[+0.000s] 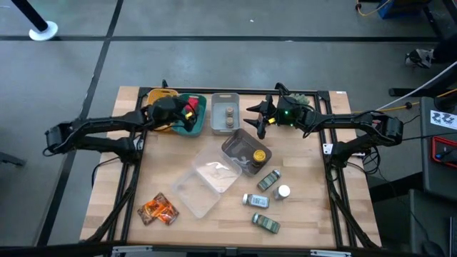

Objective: Sort spices by type
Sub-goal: Put the red seasoning can into the green bin

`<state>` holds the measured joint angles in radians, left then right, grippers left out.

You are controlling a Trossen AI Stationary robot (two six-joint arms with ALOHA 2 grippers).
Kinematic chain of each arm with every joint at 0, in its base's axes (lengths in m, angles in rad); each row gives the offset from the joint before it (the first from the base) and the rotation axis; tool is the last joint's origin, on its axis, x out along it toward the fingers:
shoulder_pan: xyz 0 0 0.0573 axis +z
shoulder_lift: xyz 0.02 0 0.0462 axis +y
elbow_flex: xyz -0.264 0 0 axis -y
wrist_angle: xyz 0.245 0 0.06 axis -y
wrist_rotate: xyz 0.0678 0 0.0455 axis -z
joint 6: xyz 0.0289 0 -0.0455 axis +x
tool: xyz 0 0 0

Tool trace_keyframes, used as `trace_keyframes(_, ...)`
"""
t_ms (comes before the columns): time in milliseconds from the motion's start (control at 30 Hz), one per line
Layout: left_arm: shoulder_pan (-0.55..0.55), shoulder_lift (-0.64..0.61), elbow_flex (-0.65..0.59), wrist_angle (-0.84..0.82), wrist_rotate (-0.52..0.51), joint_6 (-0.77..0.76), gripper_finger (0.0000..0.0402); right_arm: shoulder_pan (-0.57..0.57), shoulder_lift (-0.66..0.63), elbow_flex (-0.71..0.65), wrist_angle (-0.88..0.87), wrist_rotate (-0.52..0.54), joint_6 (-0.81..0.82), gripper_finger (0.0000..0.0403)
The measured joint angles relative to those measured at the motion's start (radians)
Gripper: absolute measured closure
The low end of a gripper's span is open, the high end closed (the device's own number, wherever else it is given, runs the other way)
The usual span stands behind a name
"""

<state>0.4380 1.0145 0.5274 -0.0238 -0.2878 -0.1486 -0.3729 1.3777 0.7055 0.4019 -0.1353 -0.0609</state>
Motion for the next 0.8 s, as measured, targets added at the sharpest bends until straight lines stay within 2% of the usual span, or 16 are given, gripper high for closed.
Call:
trace_keyframes(367, -0.118, 0.000, 0.000, 0.007, 0.000, 0.000, 0.0054, -0.004, -0.005, 0.002, -0.027, 0.081, 0.099, 0.0164)
trace_keyframes(433, -0.133, 0.000, 0.000, 0.009, 0.000, 0.000, 0.0054, -0.008, -0.007, 0.032, -0.108, 0.171, 0.153, 0.0164)
trace_keyframes(567, -0.146, 0.000, 0.000, 0.016, 0.000, 0.000, 0.0054, -0.037, 0.004, 0.136, -0.423, 0.326, 0.232, 0.0164)
trace_keyframes(667, -0.146, 0.000, 0.000, 0.016, 0.000, 0.000, 0.0054, -0.065, 0.023, 0.201, -0.582, 0.354, 0.303, 0.0164)
trace_keyframes(800, -0.146, 0.000, 0.000, 0.016, 0.000, 0.000, 0.0054, -0.099, 0.054, 0.248, -0.682, 0.353, 0.386, 0.0164)
